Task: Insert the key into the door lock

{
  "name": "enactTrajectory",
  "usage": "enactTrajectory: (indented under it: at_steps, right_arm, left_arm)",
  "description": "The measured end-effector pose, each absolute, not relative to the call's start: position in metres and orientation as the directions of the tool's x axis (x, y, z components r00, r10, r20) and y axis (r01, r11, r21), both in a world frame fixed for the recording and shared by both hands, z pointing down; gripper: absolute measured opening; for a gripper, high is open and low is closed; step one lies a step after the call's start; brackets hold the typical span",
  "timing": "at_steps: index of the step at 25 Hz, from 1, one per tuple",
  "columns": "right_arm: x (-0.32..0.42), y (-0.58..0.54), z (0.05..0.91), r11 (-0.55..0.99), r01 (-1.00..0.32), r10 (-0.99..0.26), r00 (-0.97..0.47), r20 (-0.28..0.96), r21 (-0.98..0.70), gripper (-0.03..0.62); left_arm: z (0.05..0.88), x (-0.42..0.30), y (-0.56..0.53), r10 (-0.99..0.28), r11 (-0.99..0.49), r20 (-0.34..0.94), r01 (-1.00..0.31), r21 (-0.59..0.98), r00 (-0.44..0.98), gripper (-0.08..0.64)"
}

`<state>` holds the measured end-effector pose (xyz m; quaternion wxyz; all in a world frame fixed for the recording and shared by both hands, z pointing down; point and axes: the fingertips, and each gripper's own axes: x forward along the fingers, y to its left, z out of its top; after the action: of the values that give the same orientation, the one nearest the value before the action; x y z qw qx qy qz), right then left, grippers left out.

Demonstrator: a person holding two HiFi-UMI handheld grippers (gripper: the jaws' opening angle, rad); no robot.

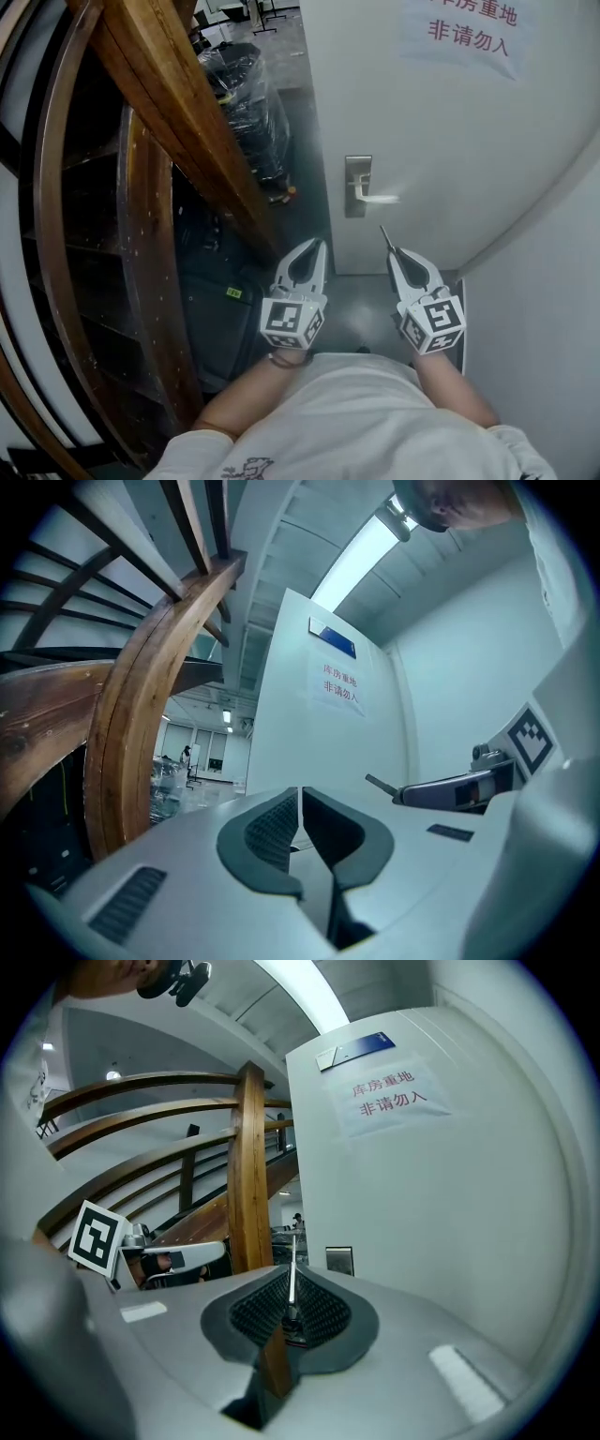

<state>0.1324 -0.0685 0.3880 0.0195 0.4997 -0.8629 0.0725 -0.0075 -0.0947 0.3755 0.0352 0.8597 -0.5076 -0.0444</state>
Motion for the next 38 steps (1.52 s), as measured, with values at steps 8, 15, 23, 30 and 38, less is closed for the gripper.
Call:
enactTrajectory:
  at_steps: [8, 15, 23, 30, 38]
  right_arm:
    - [0.133, -0.103, 0.422, 0.529, -0.820, -0.813, -0.563, 0.146, -0.218, 0.026]
    - [0.126, -0.147, 0.456, 0.552, -0.762, -0.771, -0.621, 0.143, -0.338, 0.026]
    - [0.121, -0.197, 0.525, 0.433, -0.665, -0.747, -0.643, 0.171, -0.609, 0.026]
    - [0.117, -0.235, 0.576, 0.306, -0.558, -0.731, -0.657, 0.185, -0.771, 0.025]
    - [0.114, -0.271, 0.617, 0.173, -0.369, -0.775, -0.623, 0.105, -0.913, 0.025]
  left_arm:
    - [0.405, 0.003, -0.145, -0.874, -0.480, 0.023, -0.870, 0.115, 0.486, 0.009]
    - [0.432, 0.004, -0.211, -0.861, -0.495, 0.065, -0.861, 0.120, 0.504, 0.067]
    - [0.468, 0.011, -0.286, -0.837, -0.530, 0.109, -0.844, 0.084, 0.536, 0.086]
    - [0.511, 0.013, -0.329, -0.819, -0.535, 0.165, -0.836, 0.125, 0.549, 0.089]
    - [0.528, 0.007, -0.357, -0.808, -0.555, 0.144, -0.820, 0.137, 0.571, 0.095]
